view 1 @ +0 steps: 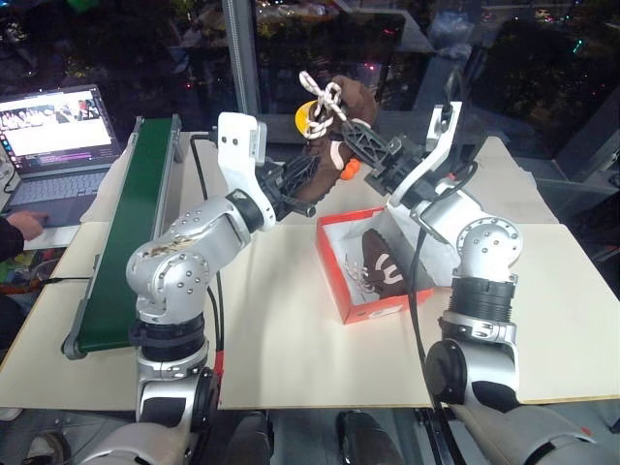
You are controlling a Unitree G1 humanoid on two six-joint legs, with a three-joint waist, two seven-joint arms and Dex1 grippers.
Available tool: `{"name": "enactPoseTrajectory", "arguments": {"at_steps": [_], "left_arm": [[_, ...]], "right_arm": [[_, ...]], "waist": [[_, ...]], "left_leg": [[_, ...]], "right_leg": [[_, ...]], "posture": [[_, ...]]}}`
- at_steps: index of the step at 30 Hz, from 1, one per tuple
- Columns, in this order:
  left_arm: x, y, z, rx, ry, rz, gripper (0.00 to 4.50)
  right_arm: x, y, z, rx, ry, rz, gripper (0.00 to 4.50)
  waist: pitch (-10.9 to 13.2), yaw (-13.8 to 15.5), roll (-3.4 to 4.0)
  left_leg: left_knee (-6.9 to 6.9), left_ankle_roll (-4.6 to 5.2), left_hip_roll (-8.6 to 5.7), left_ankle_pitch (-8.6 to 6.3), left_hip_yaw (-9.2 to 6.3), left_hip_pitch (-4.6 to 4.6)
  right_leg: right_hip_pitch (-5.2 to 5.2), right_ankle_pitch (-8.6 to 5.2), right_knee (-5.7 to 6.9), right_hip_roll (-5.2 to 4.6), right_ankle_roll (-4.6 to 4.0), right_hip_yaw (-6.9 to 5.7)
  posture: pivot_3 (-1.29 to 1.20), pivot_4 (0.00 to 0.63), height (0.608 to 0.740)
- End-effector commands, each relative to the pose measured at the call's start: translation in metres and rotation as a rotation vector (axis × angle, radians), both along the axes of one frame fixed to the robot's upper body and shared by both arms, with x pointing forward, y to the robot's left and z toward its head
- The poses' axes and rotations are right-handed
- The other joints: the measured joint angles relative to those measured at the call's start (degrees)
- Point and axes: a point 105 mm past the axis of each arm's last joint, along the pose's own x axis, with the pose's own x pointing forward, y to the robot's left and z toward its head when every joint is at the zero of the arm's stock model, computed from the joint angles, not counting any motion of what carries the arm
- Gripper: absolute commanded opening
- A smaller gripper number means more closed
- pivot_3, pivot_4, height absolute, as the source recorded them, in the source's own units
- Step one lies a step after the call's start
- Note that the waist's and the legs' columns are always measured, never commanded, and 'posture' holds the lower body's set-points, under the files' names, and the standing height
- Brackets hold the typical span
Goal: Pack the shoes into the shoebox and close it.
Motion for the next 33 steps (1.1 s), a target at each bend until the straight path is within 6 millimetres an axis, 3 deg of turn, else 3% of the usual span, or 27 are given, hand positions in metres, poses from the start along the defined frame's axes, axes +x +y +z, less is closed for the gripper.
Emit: {"name": "enactPoseTrajectory", "arguments": {"at_steps": [1,6,10,16,20,26,29,33], "left_arm": [[-0.01,-0.006,0.013,-0.008,-0.039,-0.062,0.0],[-0.008,0.011,0.016,-0.036,-0.031,-0.018,1.79],[-0.006,0.037,0.015,-0.004,-0.03,0.054,3.21],[-0.002,0.062,0.009,0.043,-0.022,0.13,3.23],[-0.004,0.062,0.002,0.111,-0.021,0.115,3.23],[-0.005,0.053,-0.008,0.171,-0.018,0.073,3.23],[-0.006,0.047,-0.012,0.17,-0.016,0.053,3.23],[-0.007,0.044,-0.014,0.167,-0.014,0.05,3.23]], "right_arm": [[-0.001,-0.001,0.021,0.016,-0.075,-0.038,0.56],[0.011,-0.015,0.026,0.001,-0.089,-0.135,0.55],[0.017,-0.029,0.035,-0.051,-0.126,-0.214,0.55],[0.017,-0.046,0.046,-0.146,-0.178,-0.278,0.55],[0.016,-0.054,0.037,-0.344,-0.176,-0.293,0.54],[0.01,-0.061,-0.022,-0.696,0.002,-0.164,0.54],[0.005,-0.065,-0.051,-0.735,0.109,-0.095,0.54],[0.0,-0.063,-0.07,-0.714,0.182,-0.036,0.54]], "waist": [[0.0,-0.03,0.0],[0.01,0.06,0.01],[0.02,0.04,0.03],[0.04,0.03,0.06],[0.04,0.08,0.07],[0.05,0.18,0.08],[0.05,0.16,0.07],[0.09,-0.04,0.11]], "left_leg": [[0.0,0.0,0.0,0.0,0.0,0.0],[0.0,0.0,-0.01,0.0,0.0,0.0],[-0.02,0.0,0.0,0.0,0.0,0.0],[-0.07,0.0,0.0,0.0,0.01,0.0],[-0.07,0.0,-0.01,0.0,0.02,0.0],[-0.1,0.0,-0.01,0.0,0.03,-0.02],[-0.14,0.0,-0.01,0.0,0.02,-0.02],[-0.14,0.0,-0.01,0.0,0.04,-0.04]], "right_leg": [[0.0,0.0,0.0,0.0,0.0,0.0],[0.0,0.0,0.0,-0.01,0.0,0.0],[-0.01,0.0,-0.01,0.0,0.0,0.0],[-0.02,0.0,-0.05,-0.01,0.0,0.0],[-0.02,0.0,-0.07,-0.02,0.0,0.01],[-0.01,-0.01,-0.16,-0.02,0.0,0.0],[0.02,-0.01,-0.23,-0.02,0.0,0.0],[-0.01,0.0,-0.24,-0.02,0.0,0.04]], "posture": [[0.0,0.15,0.74],[0.0,0.15,0.74],[0.0,0.15,0.74],[0.0,0.15,0.74],[0.0,0.15,0.74],[0.0,0.15,0.74],[0.0,0.15,0.74],[0.0,0.15,0.74]]}}
